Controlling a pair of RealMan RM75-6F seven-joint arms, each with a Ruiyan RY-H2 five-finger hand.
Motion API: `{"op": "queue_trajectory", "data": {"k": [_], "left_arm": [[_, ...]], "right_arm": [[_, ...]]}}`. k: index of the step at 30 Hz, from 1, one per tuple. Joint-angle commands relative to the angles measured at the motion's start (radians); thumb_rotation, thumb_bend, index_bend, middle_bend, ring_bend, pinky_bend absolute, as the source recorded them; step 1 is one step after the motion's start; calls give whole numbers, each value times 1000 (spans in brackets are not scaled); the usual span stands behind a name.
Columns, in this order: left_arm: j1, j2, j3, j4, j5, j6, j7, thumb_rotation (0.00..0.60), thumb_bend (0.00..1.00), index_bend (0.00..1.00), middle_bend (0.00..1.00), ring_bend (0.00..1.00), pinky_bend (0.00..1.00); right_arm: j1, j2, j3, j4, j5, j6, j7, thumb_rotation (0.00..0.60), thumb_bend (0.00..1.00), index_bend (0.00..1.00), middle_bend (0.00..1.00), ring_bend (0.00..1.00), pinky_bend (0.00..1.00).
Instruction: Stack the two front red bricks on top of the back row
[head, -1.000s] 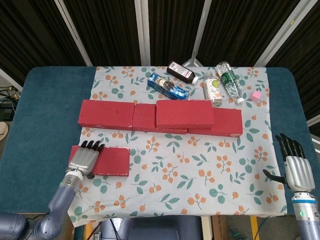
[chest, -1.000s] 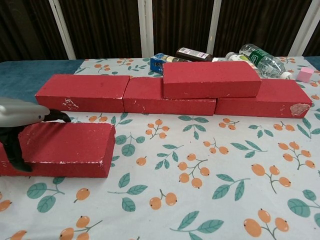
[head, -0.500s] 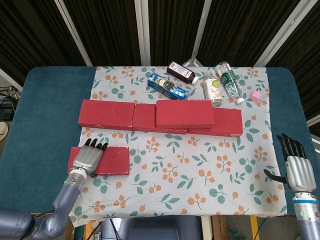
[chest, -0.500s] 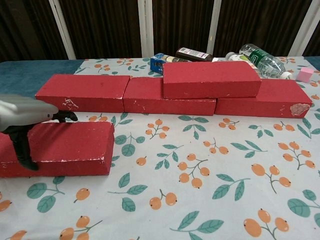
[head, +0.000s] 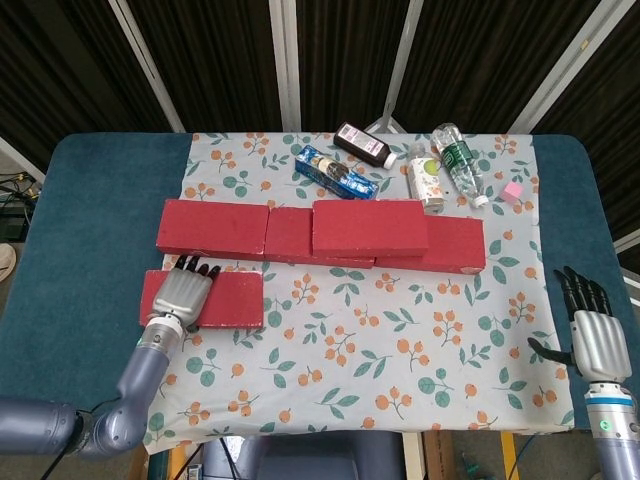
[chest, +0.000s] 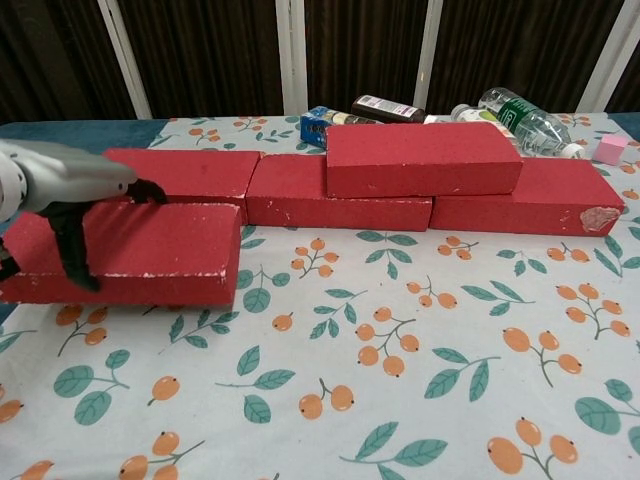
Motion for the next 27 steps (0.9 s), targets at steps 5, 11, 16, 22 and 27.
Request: {"op": "queue_trajectory", "data": {"k": [5, 11, 16, 22, 27], "left_arm": [[-87, 145, -132, -47, -107, -103, -14, 600, 0, 351, 426, 38, 47], [-222, 231, -210, 70, -312, -273, 40, 600, 0, 359, 423, 38, 47], [-310, 178, -169, 261, -398, -386, 112, 600, 0, 359, 422, 38, 47], [-383, 78, -114, 505, -491, -553, 133, 600, 0, 361, 421, 34, 45], [-416, 31, -78, 648, -497, -676, 116, 600, 0, 363, 419, 31, 45]], "right_arm": [[2, -11, 11, 14, 28, -16, -27, 600, 196, 37, 13, 35, 0], [14, -33, 32, 43, 90, -50, -69, 600, 196, 37, 13, 35, 0], [21, -53, 51, 73, 129, -59, -99, 600, 196, 37, 13, 35, 0], [24, -75, 66, 110, 143, -48, -126, 600, 196, 37, 13, 35, 0], [13, -87, 76, 131, 113, 4, -119, 600, 196, 37, 13, 35, 0]]}}
